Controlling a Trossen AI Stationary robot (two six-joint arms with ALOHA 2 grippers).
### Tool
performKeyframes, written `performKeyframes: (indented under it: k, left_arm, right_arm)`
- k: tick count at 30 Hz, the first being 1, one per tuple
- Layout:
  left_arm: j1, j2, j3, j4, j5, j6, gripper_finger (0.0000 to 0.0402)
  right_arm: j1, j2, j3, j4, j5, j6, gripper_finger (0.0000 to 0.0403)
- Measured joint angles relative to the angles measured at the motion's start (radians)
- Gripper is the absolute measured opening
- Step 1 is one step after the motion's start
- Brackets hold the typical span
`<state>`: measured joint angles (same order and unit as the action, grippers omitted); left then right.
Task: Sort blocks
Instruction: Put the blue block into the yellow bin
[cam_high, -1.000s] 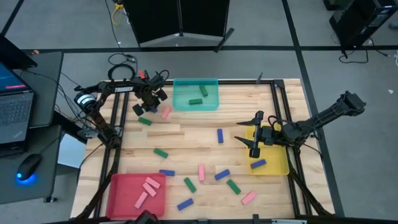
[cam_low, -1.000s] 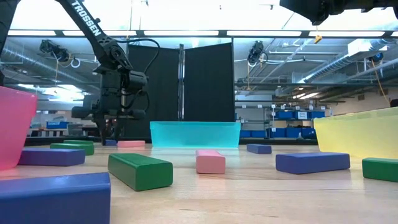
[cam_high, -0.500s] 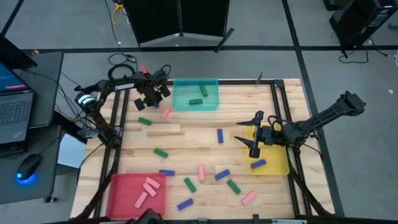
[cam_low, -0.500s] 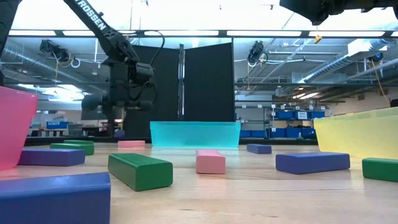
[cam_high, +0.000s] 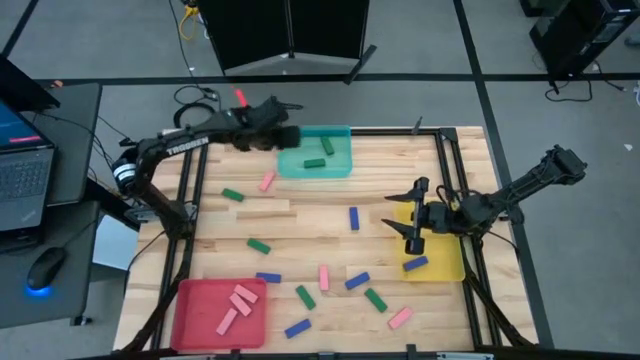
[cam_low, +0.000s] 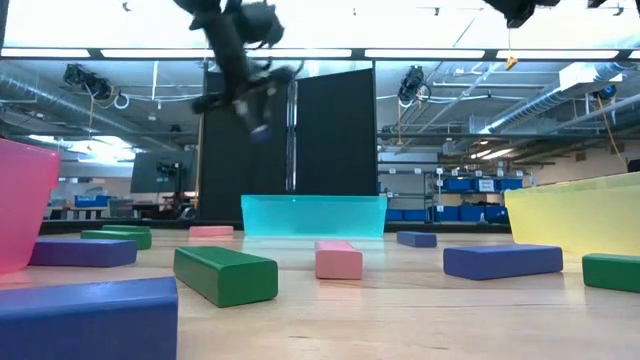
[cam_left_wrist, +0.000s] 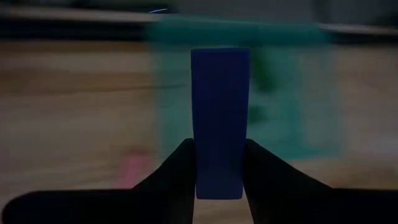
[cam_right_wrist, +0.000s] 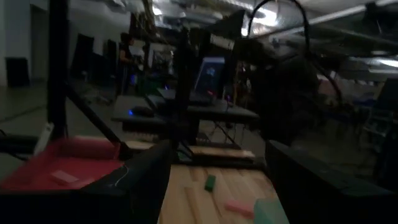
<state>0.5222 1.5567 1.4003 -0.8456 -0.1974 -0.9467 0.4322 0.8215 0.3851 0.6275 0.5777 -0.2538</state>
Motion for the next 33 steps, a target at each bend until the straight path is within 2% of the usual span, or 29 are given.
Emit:
performKeyframes:
  k: [5, 8, 14, 17, 23, 28, 30, 33]
  left_arm:
    - [-0.183, 0.073, -0.002, 0.319, 0.0, 0.084, 0.0105]
    - [-0.271, 0.155, -0.003, 0.59, 0.013, 0.149, 0.0105]
    - [-0.372, 0.361, 0.0, 1.114, 0.096, 0.175, 0.0105]
    - [-0.405, 0.494, 0.07, 1.24, 0.147, 0.142, 0.0105]
    - [-0.461, 0.749, 0.37, 1.197, 0.246, 0.136, 0.0105]
    - [-0.491, 0.874, 0.616, 0.963, 0.27, 0.193, 0.0105]
    - [-0.498, 0.909, 0.695, 0.854, 0.264, 0.214, 0.012]
    - [-0.509, 0.946, 0.779, 0.737, 0.255, 0.25, 0.0175]
  right_arm:
    - [0.073, -0.047, 0.0, 0.063, 0.002, -0.065, 0.0266]
    - [0.123, -0.085, 0.0, 0.142, 0.003, -0.08, 0.0261]
    - [0.227, -0.14, 0.0, 0.306, 0.003, -0.145, 0.025]
    - [0.265, -0.158, 0.001, 0.378, 0.004, -0.176, 0.0247]
    - [0.302, -0.176, 0.024, 0.394, 0.008, -0.195, 0.0247]
    - [0.313, -0.174, 0.042, 0.382, 0.024, -0.196, 0.0247]
    - [0.313, -0.174, 0.042, 0.381, 0.045, -0.202, 0.0247]
    - [0.313, -0.174, 0.042, 0.381, 0.075, -0.213, 0.0248]
